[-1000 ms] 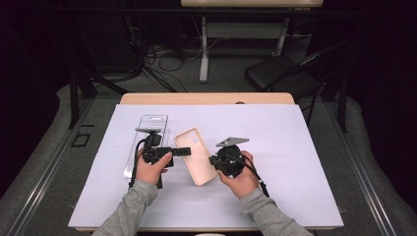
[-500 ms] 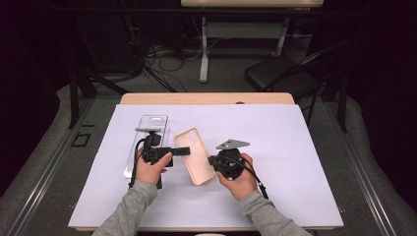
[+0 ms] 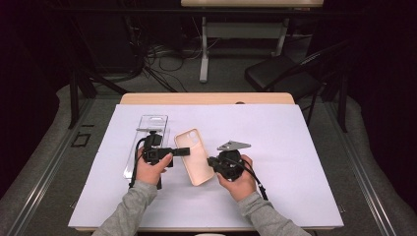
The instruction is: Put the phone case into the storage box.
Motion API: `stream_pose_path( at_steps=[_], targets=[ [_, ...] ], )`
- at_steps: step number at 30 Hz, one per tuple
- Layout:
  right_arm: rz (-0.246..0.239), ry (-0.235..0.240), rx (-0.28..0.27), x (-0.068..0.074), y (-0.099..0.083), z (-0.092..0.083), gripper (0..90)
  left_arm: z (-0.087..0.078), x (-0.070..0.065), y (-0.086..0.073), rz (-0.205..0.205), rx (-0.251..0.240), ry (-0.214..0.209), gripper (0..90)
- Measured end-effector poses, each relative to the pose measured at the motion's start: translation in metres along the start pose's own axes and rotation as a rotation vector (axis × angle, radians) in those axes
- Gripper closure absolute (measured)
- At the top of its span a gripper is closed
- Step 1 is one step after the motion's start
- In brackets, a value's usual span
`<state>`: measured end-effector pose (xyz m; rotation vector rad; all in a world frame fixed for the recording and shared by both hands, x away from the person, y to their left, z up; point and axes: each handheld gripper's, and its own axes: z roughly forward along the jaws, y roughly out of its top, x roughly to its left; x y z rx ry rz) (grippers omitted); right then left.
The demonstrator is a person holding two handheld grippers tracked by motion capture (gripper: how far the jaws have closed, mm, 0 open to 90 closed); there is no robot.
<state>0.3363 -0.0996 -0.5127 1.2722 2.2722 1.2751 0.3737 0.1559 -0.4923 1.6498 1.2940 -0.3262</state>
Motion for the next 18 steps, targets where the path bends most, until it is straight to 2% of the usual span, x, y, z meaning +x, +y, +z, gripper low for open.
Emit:
stream_pose_path(
  at_steps=[18],
  targets=[
    [0.016, 0.019, 0.010, 0.0002, 0.0002, 0.0002, 85.3, -0.0013, 0.0005, 0.0005, -0.005, 0.003, -0.010, 80.3]
  ],
)
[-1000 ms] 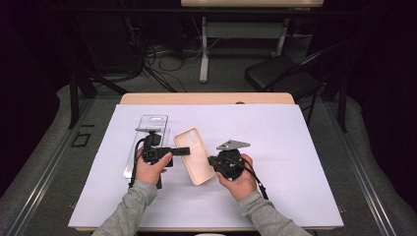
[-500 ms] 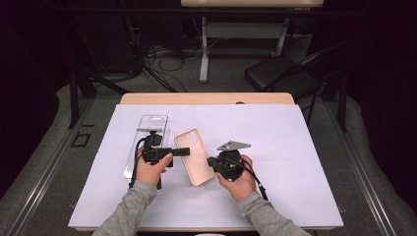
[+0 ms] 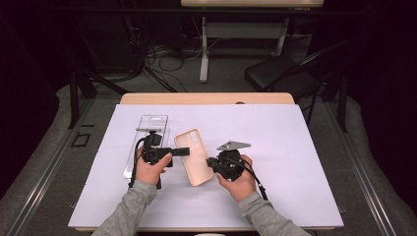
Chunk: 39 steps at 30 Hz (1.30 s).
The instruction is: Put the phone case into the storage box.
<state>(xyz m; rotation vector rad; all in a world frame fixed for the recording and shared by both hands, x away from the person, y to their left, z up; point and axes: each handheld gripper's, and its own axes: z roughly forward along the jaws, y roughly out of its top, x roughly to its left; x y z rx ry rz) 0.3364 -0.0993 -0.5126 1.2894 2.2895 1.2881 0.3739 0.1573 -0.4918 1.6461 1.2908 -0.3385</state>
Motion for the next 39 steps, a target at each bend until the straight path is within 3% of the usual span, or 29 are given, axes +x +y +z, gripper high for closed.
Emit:
stream_pose_path(
  at_steps=[11, 20, 26, 29, 32, 37, 39],
  targets=[
    [0.001, 0.012, -0.013, 0.000, 0.001, -0.001, 82.6, 0.000, 0.001, 0.000, 0.005, -0.002, -0.003, 80.2],
    [0.011, 0.042, -0.026, -0.001, 0.004, -0.006, 74.3, -0.006, 0.001, 0.002, 0.024, -0.022, -0.014, 80.3],
    [-0.007, 0.040, -0.040, -0.001, 0.010, -0.012, 66.1, -0.008, 0.000, 0.002, 0.045, -0.033, -0.024, 80.2],
    [-0.046, 0.047, -0.050, -0.001, 0.015, -0.016, 62.5, -0.009, -0.001, 0.002, 0.052, -0.038, -0.029, 80.2],
    [-0.056, 0.058, -0.021, -0.002, 0.019, -0.017, 57.1, -0.010, -0.002, 0.003, 0.063, -0.047, -0.039, 80.2],
    [-0.055, 0.123, 0.043, -0.006, 0.020, -0.016, 52.3, -0.012, -0.003, 0.003, 0.088, -0.057, -0.037, 80.2],
    [-0.051, 0.144, 0.043, -0.008, 0.021, -0.017, 51.2, -0.013, -0.004, 0.003, 0.097, -0.061, -0.042, 80.2]
  ],
)
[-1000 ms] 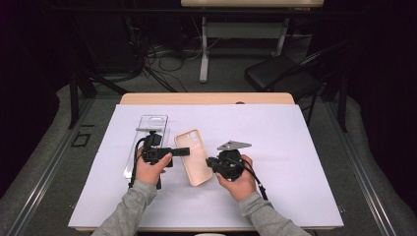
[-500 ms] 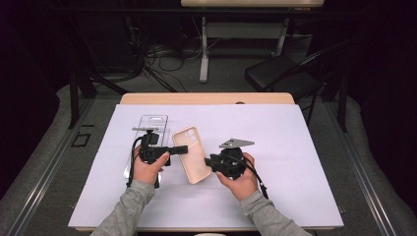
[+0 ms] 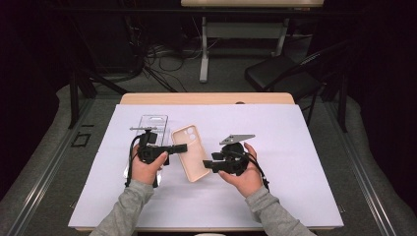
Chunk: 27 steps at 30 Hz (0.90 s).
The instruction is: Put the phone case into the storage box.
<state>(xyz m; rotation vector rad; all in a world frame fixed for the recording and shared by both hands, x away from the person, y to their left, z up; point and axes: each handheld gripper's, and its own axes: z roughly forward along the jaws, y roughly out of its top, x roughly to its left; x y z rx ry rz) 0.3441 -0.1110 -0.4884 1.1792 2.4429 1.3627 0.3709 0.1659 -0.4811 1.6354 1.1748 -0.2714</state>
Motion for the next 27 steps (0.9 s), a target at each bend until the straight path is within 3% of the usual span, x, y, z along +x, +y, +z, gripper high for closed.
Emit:
stream_pose_path(
  at_steps=[6, 9, 16, 27],
  targets=[
    [-0.017, 0.016, -0.016, -0.005, 0.002, -0.006, 52.2, -0.003, -0.001, 0.001, 0.041, -0.010, -0.016, 80.1],
    [0.011, 0.028, -0.009, -0.008, 0.004, -0.010, 55.4, -0.005, -0.003, 0.002, 0.059, -0.018, -0.016, 80.2],
    [0.010, 0.034, -0.043, -0.012, 0.004, -0.015, 58.0, -0.008, -0.006, 0.004, 0.099, -0.023, -0.009, 80.2],
    [-0.046, 0.065, -0.042, -0.011, 0.007, -0.021, 51.9, -0.015, -0.011, 0.006, 0.140, -0.028, -0.051, 80.2]
  ],
)
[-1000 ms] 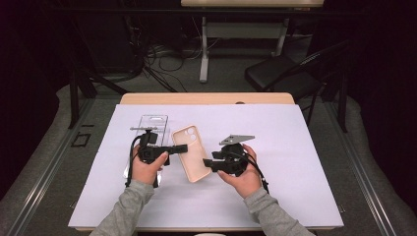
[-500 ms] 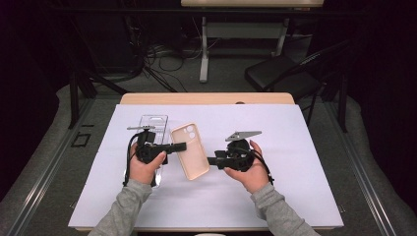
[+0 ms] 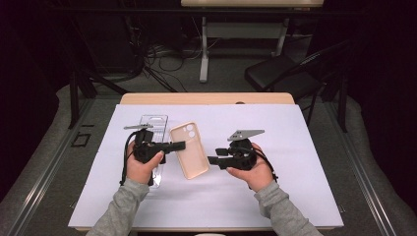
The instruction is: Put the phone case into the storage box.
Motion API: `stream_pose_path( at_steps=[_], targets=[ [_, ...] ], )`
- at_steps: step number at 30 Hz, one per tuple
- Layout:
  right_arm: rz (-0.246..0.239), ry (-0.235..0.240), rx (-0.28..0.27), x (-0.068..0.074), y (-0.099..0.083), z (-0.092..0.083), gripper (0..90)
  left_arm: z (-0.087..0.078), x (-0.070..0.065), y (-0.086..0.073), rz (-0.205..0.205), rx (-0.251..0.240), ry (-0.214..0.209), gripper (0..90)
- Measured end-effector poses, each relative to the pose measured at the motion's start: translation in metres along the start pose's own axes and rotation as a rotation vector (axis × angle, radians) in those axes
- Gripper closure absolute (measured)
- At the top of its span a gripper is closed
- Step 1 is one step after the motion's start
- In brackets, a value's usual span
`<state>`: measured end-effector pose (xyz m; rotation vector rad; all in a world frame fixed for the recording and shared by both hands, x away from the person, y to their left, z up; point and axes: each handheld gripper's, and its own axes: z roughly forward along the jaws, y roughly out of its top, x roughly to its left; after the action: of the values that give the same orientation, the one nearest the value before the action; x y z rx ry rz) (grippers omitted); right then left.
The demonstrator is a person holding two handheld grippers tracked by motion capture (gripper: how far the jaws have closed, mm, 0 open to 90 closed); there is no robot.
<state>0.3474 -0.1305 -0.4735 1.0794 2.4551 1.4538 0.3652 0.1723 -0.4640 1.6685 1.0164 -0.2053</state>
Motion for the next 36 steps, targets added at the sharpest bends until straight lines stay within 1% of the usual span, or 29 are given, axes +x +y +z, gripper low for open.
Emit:
stream_pose_path(
  at_steps=[1, 2, 3, 7, 8, 11, 13, 15, 17, 22, 25, 27, 29, 36],
  targets=[
    [-0.008, -0.003, -0.001, 0.000, 0.000, 0.000, 51.5, 0.000, -0.001, 0.000, 0.009, -0.001, -0.003, 80.2],
    [-0.026, -0.014, -0.009, 0.001, 0.001, -0.001, 50.3, 0.000, -0.002, 0.000, 0.010, 0.001, -0.006, 80.2],
    [-0.039, -0.019, -0.015, 0.001, 0.001, -0.002, 49.9, 0.000, -0.002, 0.000, 0.020, 0.005, -0.009, 80.2],
    [-0.104, -0.016, -0.043, 0.004, 0.003, -0.005, 47.4, 0.001, -0.006, 0.000, 0.038, 0.009, -0.030, 80.2],
    [-0.108, 0.002, -0.042, 0.004, 0.003, -0.006, 47.5, 0.001, -0.007, 0.000, 0.043, 0.011, -0.035, 80.2],
    [-0.110, 0.019, -0.051, 0.005, 0.004, -0.007, 47.5, 0.003, -0.009, 0.000, 0.054, 0.016, -0.044, 80.2],
    [-0.104, 0.029, -0.053, 0.005, 0.004, -0.008, 47.4, 0.003, -0.010, -0.001, 0.066, 0.019, -0.050, 80.2],
    [-0.095, 0.051, -0.054, 0.004, 0.004, -0.008, 46.6, 0.004, -0.011, -0.001, 0.066, 0.023, -0.056, 80.2],
    [-0.087, 0.068, -0.057, 0.004, 0.004, -0.008, 45.4, 0.005, -0.012, -0.002, 0.077, 0.026, -0.060, 80.2],
    [-0.083, 0.110, -0.073, 0.003, 0.005, -0.008, 44.9, 0.007, -0.016, -0.002, 0.092, 0.028, -0.078, 80.2],
    [-0.084, 0.122, -0.064, 0.003, 0.005, -0.007, 45.1, 0.007, -0.017, -0.003, 0.102, 0.029, -0.084, 80.2],
    [-0.085, 0.125, -0.065, 0.003, 0.005, -0.007, 45.9, 0.008, -0.018, -0.003, 0.096, 0.029, -0.086, 80.2],
    [-0.076, 0.135, -0.066, 0.003, 0.005, -0.007, 46.4, 0.008, -0.019, -0.003, 0.098, 0.030, -0.088, 80.2],
    [-0.073, 0.125, -0.066, 0.002, 0.005, -0.009, 57.9, 0.010, -0.021, -0.004, 0.100, 0.034, -0.089, 80.2]
  ],
)
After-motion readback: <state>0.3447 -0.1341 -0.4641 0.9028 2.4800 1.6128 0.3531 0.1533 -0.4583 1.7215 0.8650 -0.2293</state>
